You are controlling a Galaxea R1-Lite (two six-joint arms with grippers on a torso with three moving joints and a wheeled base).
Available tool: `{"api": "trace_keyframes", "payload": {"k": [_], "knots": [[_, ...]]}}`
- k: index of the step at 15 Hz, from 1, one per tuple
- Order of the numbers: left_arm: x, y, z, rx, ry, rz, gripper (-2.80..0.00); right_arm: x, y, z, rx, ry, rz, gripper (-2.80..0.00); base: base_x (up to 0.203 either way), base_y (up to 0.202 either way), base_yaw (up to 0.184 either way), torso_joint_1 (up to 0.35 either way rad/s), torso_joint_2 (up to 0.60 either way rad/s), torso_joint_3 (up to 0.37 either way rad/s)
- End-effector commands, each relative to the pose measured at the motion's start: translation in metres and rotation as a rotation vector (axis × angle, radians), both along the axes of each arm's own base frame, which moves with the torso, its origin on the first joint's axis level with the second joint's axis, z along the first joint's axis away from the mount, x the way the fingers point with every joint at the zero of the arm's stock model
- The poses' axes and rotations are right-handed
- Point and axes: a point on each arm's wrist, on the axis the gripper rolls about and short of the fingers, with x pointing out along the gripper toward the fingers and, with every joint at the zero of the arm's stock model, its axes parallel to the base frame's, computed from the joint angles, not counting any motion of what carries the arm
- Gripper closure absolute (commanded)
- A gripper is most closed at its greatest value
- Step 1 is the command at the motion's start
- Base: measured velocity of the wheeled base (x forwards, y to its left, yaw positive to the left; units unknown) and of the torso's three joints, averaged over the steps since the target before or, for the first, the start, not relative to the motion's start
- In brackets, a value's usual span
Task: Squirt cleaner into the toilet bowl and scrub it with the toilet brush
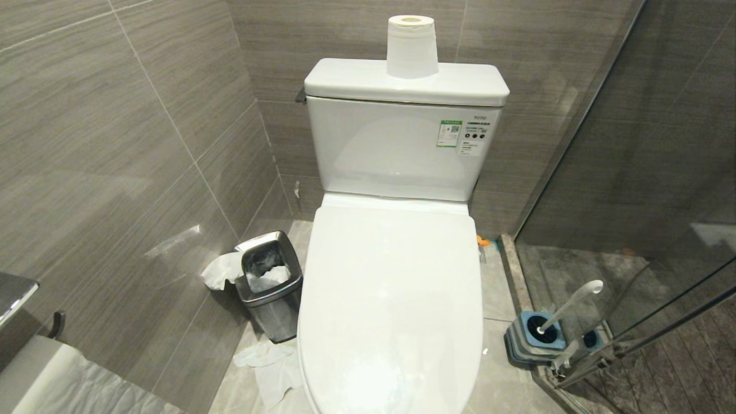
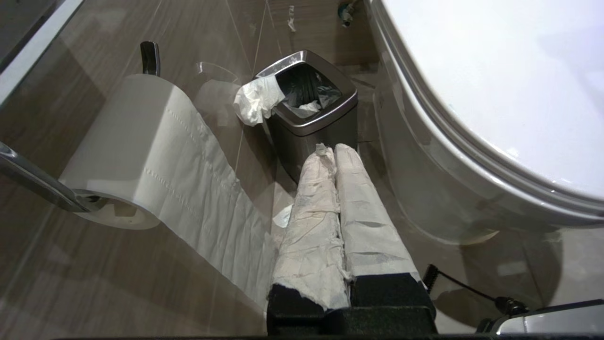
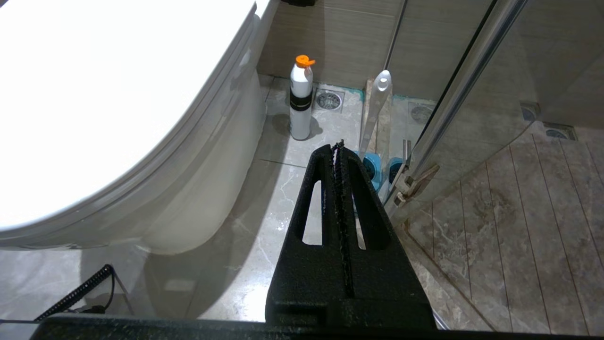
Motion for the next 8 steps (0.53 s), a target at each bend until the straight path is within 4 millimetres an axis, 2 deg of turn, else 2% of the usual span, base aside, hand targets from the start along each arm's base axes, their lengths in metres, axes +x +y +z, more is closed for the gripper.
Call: {"api": "trace_keyframes", "payload": {"k": [1, 8], "knots": [[0.0004, 0.0001, -0.0008, -0.024, 0.007, 0.005, 0.0, 0.0001, 0.0, 0.0, 0.0, 0.001, 0.0, 0.0, 0.0, 0.0, 0.0, 0.0, 0.0, 0.0], [0.0003, 0.0009, -0.0002, -0.131, 0.008, 0.043, 0.0, 0.0, 0.0, 0.0001, 0.0, 0.001, 0.0, 0.0, 0.0, 0.0, 0.0, 0.0, 0.0, 0.0]]}}
